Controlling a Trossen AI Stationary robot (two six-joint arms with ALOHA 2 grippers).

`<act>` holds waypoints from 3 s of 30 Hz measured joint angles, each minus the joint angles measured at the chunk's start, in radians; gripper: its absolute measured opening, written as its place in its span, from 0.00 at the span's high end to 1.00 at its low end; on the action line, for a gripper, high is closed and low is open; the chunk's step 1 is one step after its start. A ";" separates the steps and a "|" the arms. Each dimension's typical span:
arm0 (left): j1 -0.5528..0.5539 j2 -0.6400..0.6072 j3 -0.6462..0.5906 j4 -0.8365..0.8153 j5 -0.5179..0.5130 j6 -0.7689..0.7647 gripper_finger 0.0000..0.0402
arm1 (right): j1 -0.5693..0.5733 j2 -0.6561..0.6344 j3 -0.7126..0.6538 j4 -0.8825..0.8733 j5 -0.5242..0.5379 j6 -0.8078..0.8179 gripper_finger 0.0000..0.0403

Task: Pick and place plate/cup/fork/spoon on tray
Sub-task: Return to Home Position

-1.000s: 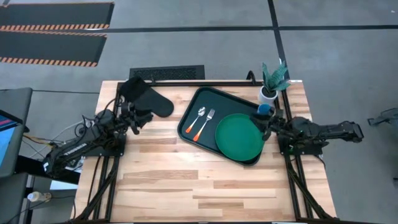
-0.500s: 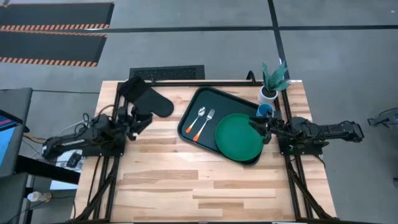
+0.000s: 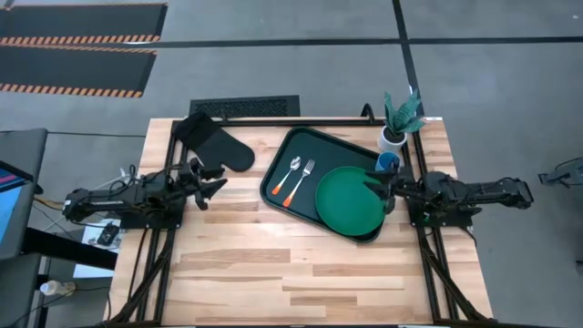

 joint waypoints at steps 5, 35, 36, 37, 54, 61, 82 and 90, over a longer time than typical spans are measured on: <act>0.001 0.000 0.002 -0.004 -0.019 0.017 0.46 | 0.002 0.000 0.000 -0.086 0.000 -0.010 0.55; 0.001 0.002 0.002 -0.007 -0.013 0.008 0.46 | 0.010 0.000 0.003 -0.134 -0.018 0.235 0.55; 0.001 0.002 0.003 -0.007 -0.013 0.008 0.46 | 0.010 0.000 0.003 -0.134 -0.018 0.235 0.55; 0.001 0.002 0.003 -0.007 -0.013 0.008 0.46 | 0.010 0.000 0.003 -0.134 -0.018 0.235 0.55; 0.001 0.002 0.003 -0.007 -0.012 0.008 0.46 | 0.010 0.000 0.002 -0.135 -0.017 0.234 0.55; 0.001 0.002 0.003 -0.007 -0.012 0.008 0.46 | 0.010 0.000 0.002 -0.135 -0.017 0.234 0.55; 0.002 0.002 0.003 -0.007 -0.012 0.008 0.46 | 0.010 0.000 0.000 -0.136 -0.017 0.234 0.55; 0.002 0.002 0.003 -0.007 -0.012 0.008 0.46 | 0.010 0.000 0.000 -0.136 -0.017 0.234 0.55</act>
